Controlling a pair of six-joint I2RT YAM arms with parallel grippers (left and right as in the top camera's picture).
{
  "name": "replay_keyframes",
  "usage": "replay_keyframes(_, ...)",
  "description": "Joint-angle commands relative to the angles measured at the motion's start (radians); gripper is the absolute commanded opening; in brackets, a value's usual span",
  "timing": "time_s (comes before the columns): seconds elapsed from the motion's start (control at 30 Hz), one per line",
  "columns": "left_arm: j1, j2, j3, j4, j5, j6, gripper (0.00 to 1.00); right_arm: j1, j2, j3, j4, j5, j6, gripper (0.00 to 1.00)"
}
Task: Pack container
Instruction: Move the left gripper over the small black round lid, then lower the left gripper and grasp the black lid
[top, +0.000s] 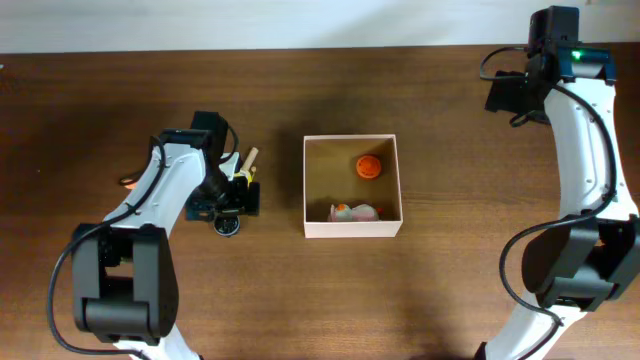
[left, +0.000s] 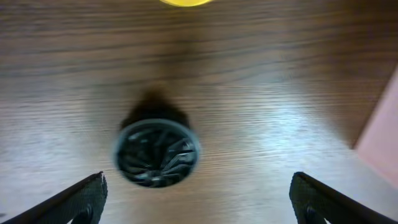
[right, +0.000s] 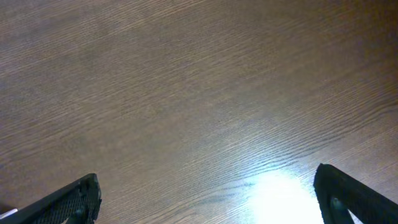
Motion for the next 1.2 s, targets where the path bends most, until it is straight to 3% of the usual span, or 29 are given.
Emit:
replay_keyframes(0.0,0.004,0.002,-0.002,-0.016,-0.108,0.001,0.97,-0.006,0.003,-0.005,0.000,0.006,0.016,0.99)
replay_keyframes(0.63,0.004,0.109,-0.003,-0.019,-0.138,0.000,0.96,-0.006,0.003,-0.005,0.000,0.006,0.016,0.99)
replay_keyframes(1.17,0.004,0.115,-0.003,-0.019,-0.119,-0.040,0.72,-0.006,0.003,-0.005,0.000,0.006,0.016,0.99)
